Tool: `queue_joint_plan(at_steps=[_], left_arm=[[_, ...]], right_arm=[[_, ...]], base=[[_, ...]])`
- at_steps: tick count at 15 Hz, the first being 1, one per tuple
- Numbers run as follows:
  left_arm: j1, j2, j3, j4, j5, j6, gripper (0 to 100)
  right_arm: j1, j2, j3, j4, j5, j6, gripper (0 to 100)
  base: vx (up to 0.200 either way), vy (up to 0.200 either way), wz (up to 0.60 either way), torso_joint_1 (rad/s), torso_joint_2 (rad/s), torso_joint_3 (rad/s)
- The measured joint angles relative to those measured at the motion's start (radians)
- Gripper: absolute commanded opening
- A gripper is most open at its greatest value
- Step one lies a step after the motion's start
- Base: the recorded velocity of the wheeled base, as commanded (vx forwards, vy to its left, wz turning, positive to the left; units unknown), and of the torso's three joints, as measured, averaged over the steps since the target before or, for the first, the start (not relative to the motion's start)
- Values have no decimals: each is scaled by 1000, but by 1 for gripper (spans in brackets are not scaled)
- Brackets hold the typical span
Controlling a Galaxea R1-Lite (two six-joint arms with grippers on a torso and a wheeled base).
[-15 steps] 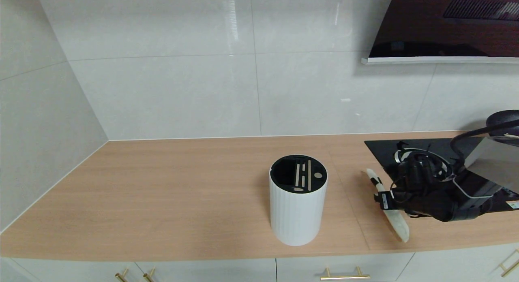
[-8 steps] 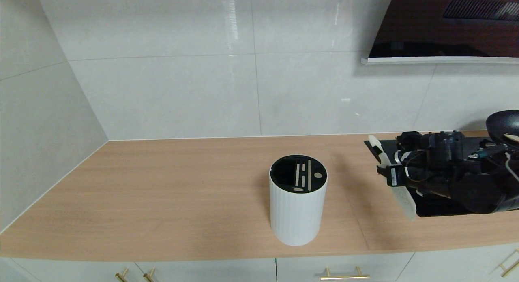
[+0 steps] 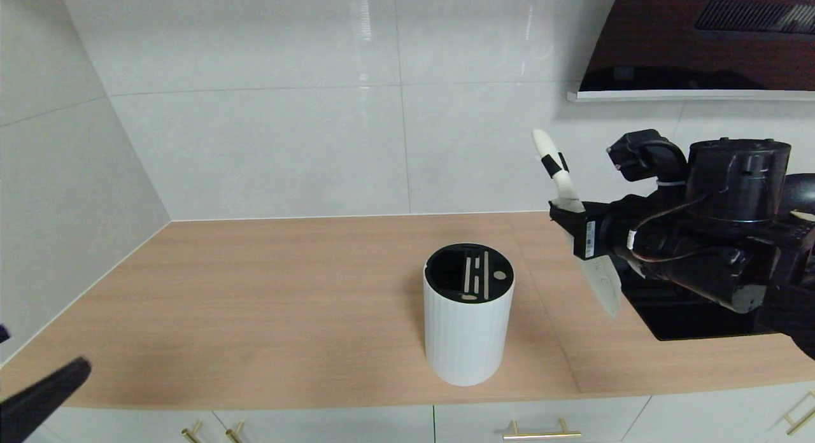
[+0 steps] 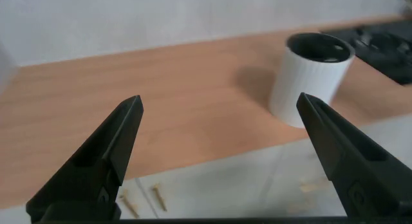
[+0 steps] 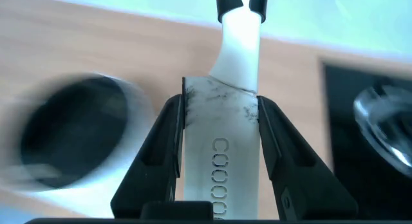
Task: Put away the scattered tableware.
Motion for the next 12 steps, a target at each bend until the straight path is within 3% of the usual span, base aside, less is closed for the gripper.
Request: queue_joint_plan(at_steps=[2, 3, 5, 6, 8, 9, 10, 12], left_arm=[[-111, 201, -85, -113, -30, -134, 100], [-158, 273, -103, -184, -39, -147, 100], [-246, 434, -83, -352, -55, -126, 100], [-284, 496, -77, -407, -66, -140, 100], [-366, 618, -102, -515, -142, -327, 100], [-387, 670, -115, -569, -199, -377, 100], [-401, 717, -127, -618, -233, -403, 100], [-412, 802, -151, -687, -254, -423, 100]], right_arm=[[86, -19, 0, 0, -42, 0, 0], [112, -22, 5, 0, -59, 0, 0], [216, -18, 20, 0, -103, 10, 0], [252, -12, 25, -1, -114, 27, 0], [315, 6, 26, -1, -123, 65, 0], [346, 12, 25, -1, -124, 69, 0], [369, 17, 24, 0, -126, 78, 0], [397, 25, 12, 0, -127, 114, 0]], base=[[0, 0, 0, 0, 0, 0], [0, 0, 0, 0, 0, 0], [0, 0, 0, 0, 0, 0], [0, 0, 0, 0, 0, 0], [0, 0, 0, 0, 0, 0], [0, 0, 0, 0, 0, 0], [0, 0, 0, 0, 0, 0], [0, 0, 0, 0, 0, 0]])
